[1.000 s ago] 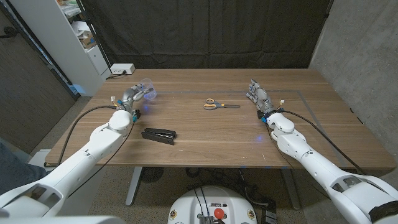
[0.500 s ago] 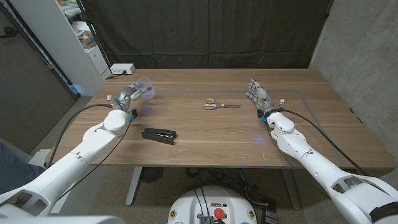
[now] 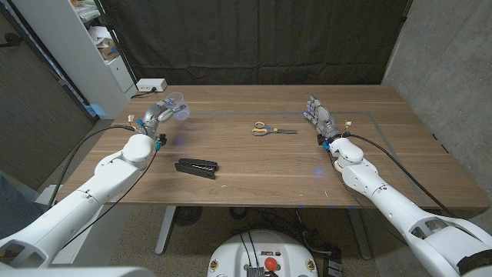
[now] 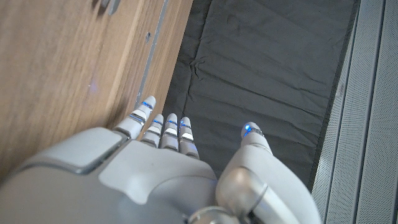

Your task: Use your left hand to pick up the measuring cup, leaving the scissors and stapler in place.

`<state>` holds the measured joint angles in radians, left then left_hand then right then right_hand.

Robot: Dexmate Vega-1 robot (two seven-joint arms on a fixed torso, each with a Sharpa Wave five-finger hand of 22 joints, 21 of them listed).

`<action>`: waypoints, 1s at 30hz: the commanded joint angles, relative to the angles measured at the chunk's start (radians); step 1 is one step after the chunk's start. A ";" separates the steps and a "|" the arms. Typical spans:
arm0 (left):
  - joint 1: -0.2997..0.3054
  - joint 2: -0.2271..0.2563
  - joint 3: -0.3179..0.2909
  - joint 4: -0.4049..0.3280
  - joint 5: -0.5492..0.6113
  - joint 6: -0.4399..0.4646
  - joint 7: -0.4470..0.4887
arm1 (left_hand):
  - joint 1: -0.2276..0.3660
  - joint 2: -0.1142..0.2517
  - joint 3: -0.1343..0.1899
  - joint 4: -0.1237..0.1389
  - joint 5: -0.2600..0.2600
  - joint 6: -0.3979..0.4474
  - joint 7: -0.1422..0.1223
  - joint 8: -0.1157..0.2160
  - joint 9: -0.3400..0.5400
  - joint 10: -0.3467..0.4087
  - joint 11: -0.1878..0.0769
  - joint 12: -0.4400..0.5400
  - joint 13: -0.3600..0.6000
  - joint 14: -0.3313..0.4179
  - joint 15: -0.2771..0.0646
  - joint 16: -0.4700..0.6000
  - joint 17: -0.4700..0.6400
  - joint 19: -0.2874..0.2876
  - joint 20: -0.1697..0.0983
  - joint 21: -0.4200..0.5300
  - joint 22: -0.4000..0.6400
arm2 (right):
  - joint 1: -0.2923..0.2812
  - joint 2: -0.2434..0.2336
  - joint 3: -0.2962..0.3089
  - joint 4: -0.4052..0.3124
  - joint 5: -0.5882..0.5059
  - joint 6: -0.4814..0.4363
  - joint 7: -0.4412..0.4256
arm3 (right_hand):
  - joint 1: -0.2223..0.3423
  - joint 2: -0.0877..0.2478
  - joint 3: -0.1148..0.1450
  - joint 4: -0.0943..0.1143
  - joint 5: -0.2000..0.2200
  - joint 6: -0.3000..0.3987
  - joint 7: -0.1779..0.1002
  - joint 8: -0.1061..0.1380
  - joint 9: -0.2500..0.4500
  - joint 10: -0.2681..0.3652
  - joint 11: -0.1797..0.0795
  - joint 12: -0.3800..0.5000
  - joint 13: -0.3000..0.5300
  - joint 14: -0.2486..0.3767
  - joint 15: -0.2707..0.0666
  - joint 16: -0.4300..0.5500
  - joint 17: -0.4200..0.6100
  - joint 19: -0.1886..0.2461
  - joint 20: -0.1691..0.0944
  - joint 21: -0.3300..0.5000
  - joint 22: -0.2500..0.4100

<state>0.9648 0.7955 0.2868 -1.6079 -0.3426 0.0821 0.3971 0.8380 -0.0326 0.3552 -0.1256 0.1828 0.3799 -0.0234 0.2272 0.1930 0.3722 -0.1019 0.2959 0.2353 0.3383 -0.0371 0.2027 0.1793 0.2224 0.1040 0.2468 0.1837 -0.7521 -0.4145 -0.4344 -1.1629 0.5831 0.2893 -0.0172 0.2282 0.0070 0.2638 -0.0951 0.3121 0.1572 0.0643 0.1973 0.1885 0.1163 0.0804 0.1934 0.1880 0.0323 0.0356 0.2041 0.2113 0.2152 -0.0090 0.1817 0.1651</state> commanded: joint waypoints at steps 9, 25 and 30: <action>0.073 0.051 -0.074 -0.104 0.007 0.017 0.022 | -0.019 -0.002 -0.006 0.003 0.004 -0.014 0.002 -0.010 0.004 -0.011 0.007 -0.007 0.005 -0.012 0.006 -0.006 0.006 -0.007 0.002 -0.009 0.004 | 0.009 0.000 -0.002 -0.017 -0.007 -0.001 -0.006 | 0.001 0.006 -0.005 0.001 0.007 0.014 0.001 0.004 0.001 0.011 0.000 0.009 0.004 0.013 0.000 0.010 0.003 0.007 0.005 0.010 0.005; 0.059 0.064 -0.092 -0.138 0.021 0.040 0.008 | -0.022 -0.002 -0.006 0.003 0.007 -0.014 0.002 -0.011 0.004 -0.014 0.007 -0.011 0.007 -0.016 0.006 -0.007 0.006 -0.012 0.006 -0.013 0.004 | 0.002 -0.006 0.003 -0.032 -0.005 -0.003 -0.012 | 0.000 0.007 -0.006 0.001 0.007 0.017 0.003 0.005 0.001 0.014 0.000 0.009 0.004 0.016 0.000 0.010 0.003 0.007 0.006 0.010 0.005; 0.071 0.076 -0.106 -0.170 0.026 0.059 0.014 | -0.022 -0.002 -0.006 0.002 0.007 -0.014 0.003 -0.012 0.004 -0.014 0.007 -0.011 0.007 -0.016 0.007 -0.007 0.006 -0.012 0.007 -0.014 0.004 | 0.000 -0.010 0.009 -0.036 0.000 -0.003 -0.011 | 0.000 0.007 -0.006 0.001 0.008 0.017 0.002 0.004 0.001 0.015 0.001 0.009 0.004 0.017 0.000 0.010 0.003 0.006 0.006 0.010 0.005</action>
<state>1.0293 0.8552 0.1993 -1.7360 -0.3278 0.1138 0.4104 0.8228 -0.0380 0.3511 -0.1216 0.1827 0.3656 -0.0199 0.2194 0.1929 0.3634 -0.0929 0.2857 0.2396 0.3250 -0.0327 0.1950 0.1840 0.2135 0.1130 0.2396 0.1837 -0.7464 -0.4174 -0.4342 -1.1905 0.5767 0.2876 -0.0266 0.2282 0.0070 0.2638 -0.0951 0.3121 0.1701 0.0660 0.1973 0.1884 0.1200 0.0841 0.1934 0.1880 0.0432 0.0356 0.2117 0.2112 0.2152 -0.0090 0.1817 0.1651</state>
